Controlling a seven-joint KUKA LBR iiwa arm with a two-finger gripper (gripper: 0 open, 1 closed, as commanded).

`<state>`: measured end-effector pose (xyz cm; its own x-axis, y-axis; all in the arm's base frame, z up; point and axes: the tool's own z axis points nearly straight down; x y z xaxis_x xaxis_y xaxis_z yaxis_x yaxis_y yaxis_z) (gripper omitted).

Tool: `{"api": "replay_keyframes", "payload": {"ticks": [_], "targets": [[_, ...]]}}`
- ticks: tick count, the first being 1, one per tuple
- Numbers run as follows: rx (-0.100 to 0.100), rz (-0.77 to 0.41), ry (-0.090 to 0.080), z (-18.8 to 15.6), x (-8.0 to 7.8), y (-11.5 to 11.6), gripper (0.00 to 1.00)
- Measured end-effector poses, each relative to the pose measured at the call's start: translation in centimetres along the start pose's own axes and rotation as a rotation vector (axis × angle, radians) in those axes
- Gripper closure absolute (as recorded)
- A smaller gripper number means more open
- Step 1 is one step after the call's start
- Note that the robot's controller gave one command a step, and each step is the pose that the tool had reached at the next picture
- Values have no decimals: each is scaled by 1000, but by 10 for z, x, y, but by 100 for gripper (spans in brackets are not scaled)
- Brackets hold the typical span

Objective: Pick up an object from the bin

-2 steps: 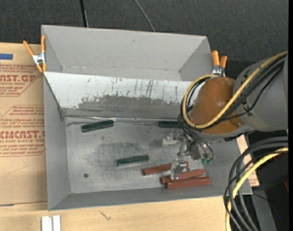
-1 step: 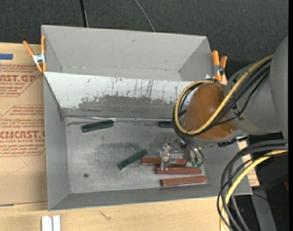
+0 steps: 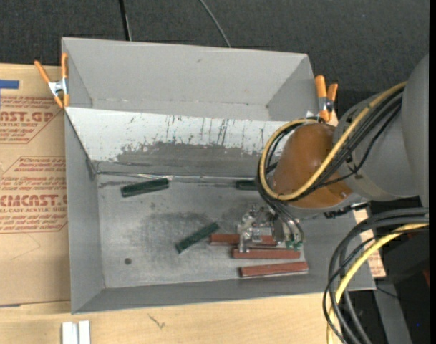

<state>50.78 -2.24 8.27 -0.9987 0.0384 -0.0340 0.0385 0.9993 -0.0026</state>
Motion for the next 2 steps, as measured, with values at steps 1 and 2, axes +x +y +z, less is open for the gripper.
{"api": "replay_keyframes", "payload": {"ticks": [1,2], "targets": [[-11,29,14,6,-1,-18,100],[-3,19,36,-190,-17,-3,100]]}}
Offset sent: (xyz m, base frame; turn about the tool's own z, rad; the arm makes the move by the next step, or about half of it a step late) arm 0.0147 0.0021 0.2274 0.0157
